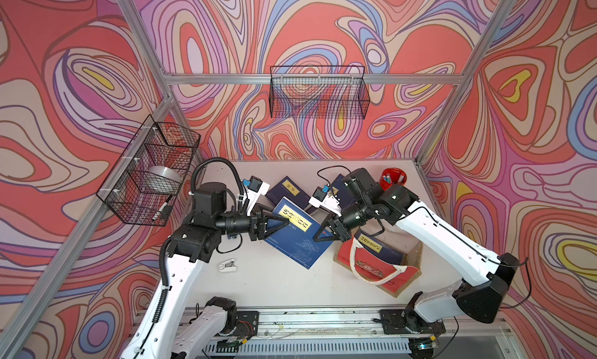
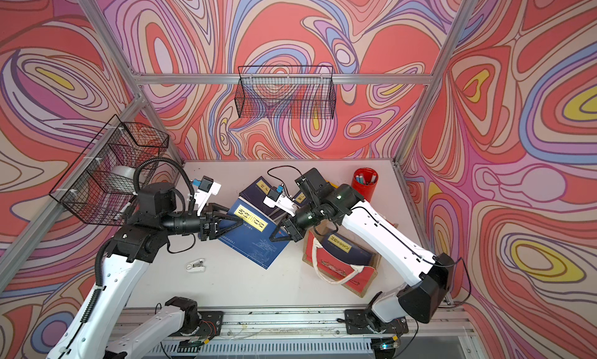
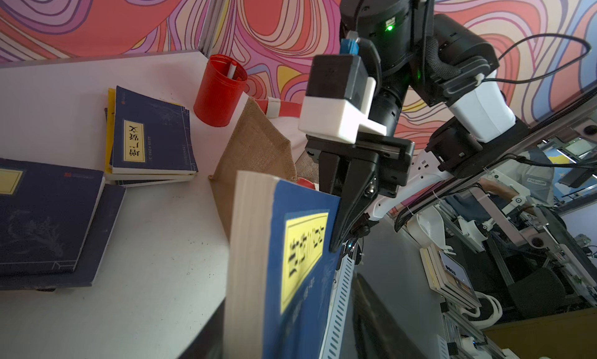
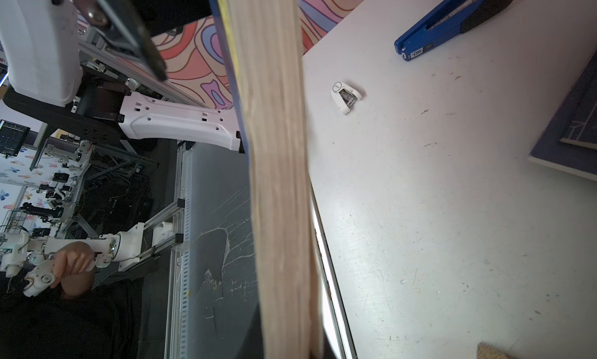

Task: Put the books into the canvas bag
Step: Pick up the book from the center of the board, then place the book in the canvas bag.

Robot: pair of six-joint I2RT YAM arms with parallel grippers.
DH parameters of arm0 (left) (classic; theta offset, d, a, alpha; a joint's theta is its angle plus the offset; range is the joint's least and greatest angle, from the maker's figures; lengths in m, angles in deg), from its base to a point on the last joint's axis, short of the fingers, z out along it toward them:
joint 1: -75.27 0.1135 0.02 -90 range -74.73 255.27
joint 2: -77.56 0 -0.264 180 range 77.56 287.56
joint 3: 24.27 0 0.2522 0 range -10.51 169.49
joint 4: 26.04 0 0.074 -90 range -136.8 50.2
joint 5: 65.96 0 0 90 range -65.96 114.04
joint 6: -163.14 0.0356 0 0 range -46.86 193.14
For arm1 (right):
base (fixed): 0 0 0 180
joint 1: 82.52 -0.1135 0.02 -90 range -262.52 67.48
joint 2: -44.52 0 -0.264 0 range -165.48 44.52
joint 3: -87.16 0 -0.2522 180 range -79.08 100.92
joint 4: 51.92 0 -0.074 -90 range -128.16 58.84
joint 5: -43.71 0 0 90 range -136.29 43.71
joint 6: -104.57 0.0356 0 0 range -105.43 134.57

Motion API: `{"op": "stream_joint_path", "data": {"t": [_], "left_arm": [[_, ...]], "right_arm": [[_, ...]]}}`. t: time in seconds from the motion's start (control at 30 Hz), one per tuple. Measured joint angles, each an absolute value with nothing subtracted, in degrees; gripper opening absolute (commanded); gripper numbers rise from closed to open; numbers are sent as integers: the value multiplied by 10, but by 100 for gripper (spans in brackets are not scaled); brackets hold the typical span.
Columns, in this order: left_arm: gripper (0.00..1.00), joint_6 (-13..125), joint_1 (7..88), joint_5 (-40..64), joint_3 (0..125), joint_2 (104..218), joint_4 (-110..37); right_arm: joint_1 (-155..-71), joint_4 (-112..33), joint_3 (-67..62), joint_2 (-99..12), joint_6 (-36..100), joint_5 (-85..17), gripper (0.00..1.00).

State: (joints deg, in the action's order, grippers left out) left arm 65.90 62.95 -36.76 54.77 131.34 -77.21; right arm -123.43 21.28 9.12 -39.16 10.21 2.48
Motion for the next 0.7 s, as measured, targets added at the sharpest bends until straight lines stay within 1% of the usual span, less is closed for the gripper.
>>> {"op": "stream_joint_path", "data": {"t": [0.03,0.07,0.1,0.13,0.2,0.23,0.27,0.37,0.43,0.57,0.63,0.7], "left_arm": [[11,662,629,-363,548,1315,-777],[4,666,629,-357,549,1316,-781],[0,668,629,-355,551,1317,-784],[0,671,628,-353,552,1317,-787],[0,673,625,-343,557,1317,-789],[0,673,625,-333,558,1316,-791],[0,673,625,-325,559,1316,-792],[0,667,625,-290,563,1316,-793],[0,654,625,-267,567,1318,-789],[0,590,625,-276,571,1328,-732],[0,539,625,-296,568,1337,-671],[0,495,621,-309,564,1346,-614]], "right_arm": [[-1234,216,91,-392,100,24,0],[-1234,218,91,-391,98,22,0],[-1234,218,91,-391,97,18,7],[-1233,219,91,-391,97,12,23],[-1226,214,91,-391,102,5,35],[-1220,210,91,-389,107,1,44],[-1212,206,91,-388,116,-3,51],[-1165,185,91,-375,143,-20,68],[-1113,173,91,-358,166,-32,79],[-1012,169,91,-321,196,-73,89],[-975,181,91,-302,205,-103,92],[-946,197,91,-284,214,-125,98]]}}
